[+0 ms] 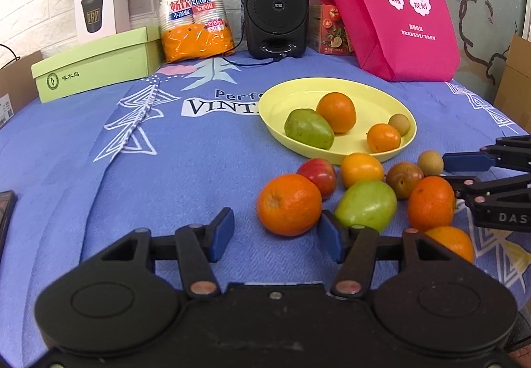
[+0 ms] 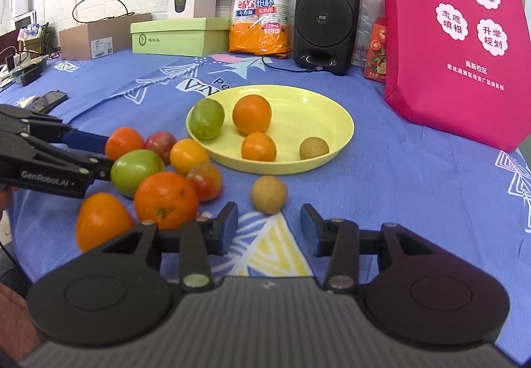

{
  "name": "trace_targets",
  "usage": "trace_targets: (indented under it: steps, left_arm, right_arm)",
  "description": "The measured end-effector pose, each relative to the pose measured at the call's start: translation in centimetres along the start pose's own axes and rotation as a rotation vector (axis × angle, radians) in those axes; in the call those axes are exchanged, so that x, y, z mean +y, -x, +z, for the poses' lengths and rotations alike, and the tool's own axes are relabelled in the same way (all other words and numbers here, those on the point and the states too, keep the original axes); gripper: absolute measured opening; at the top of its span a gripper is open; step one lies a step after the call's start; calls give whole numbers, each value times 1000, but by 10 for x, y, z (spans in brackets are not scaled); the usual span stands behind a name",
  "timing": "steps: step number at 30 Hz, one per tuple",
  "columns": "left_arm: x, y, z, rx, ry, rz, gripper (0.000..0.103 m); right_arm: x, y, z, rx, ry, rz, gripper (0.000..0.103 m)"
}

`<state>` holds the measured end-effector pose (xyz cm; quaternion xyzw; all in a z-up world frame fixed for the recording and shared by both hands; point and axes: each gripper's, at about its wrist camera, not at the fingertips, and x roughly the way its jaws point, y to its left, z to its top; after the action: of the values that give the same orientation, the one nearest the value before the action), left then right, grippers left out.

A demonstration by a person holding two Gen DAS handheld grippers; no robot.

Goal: Organize fruits
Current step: 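Grasp a tangerine with the left gripper while the right gripper grasps a kiwi, then lower the tangerine and kiwi onto the yellow plate and open both grippers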

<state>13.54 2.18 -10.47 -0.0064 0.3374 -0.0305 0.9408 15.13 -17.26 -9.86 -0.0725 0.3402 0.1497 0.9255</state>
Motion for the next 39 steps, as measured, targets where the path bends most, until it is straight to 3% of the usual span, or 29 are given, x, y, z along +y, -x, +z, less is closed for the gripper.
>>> trace_targets:
  steps: [7, 9, 12, 24, 27, 34, 39]
  left_arm:
    - [1, -4, 2, -6, 16, -8, 56]
    - [1, -3, 1, -13, 27, -15, 51]
    - [1, -2, 1, -18, 34, -33, 40]
    - [2, 15, -7, -19, 49, -33, 39]
    - [1, 21, -11, -17, 51, -32, 39]
    - [-1, 21, -12, -13, 49, -23, 39]
    - [-1, 24, -13, -14, 51, -25, 39]
  right_arm:
    - [1, -16, 9, 11, 3, 0, 40]
    - [4, -16, 8, 8, 13, 12, 31]
    - [4, -15, 6, 3, 0, 10, 31]
    - [5, 3, -5, -12, -20, 5, 30]
    - [6, 7, -8, -16, -17, 8, 26]
    - [5, -7, 2, -1, -33, -11, 29]
    - [6, -10, 3, -13, -33, -10, 26]
